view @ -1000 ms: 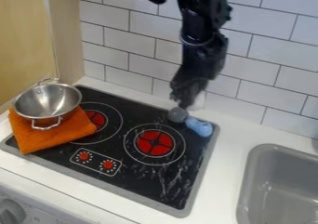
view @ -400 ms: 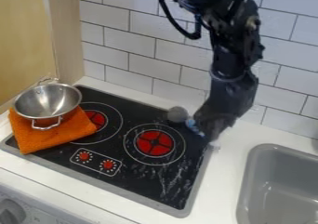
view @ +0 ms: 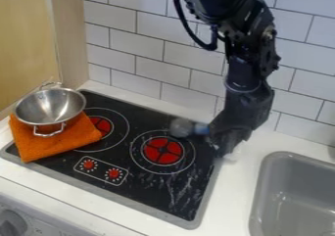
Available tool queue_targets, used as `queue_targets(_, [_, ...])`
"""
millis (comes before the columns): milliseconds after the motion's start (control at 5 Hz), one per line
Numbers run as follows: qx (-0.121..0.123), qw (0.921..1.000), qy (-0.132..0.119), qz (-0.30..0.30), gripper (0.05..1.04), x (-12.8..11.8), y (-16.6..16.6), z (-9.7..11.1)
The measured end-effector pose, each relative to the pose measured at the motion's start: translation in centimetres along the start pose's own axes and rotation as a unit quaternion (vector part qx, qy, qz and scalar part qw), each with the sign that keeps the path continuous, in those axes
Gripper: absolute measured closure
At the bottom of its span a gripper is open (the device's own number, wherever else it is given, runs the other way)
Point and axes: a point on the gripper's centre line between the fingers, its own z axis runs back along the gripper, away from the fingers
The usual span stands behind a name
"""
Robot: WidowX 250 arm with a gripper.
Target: Put the rice ball to the upper left side of the stove
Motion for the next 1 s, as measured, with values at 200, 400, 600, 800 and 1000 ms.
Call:
queue_targets(200, [-0.003, 1.0, -0.005, -0.005, 0.568, 0.1, 0.5, -0.2])
queue_targets(400, [-0.013, 0.9999, -0.007, -0.003, 0.244, 0.2, 0.3, -0.2])
queue_targets(600, [-0.012, 0.9999, -0.006, 0.006, 0.064, 0.0, 0.4, -0.2])
queue_targets(800, [-0.015, 0.9997, -0.003, 0.017, 0.077, -0.5, 0.2, -0.1])
queue_targets(1000, [0.015, 0.9994, -0.002, 0.031, 0.084, -0.9, 0.5, 2.1])
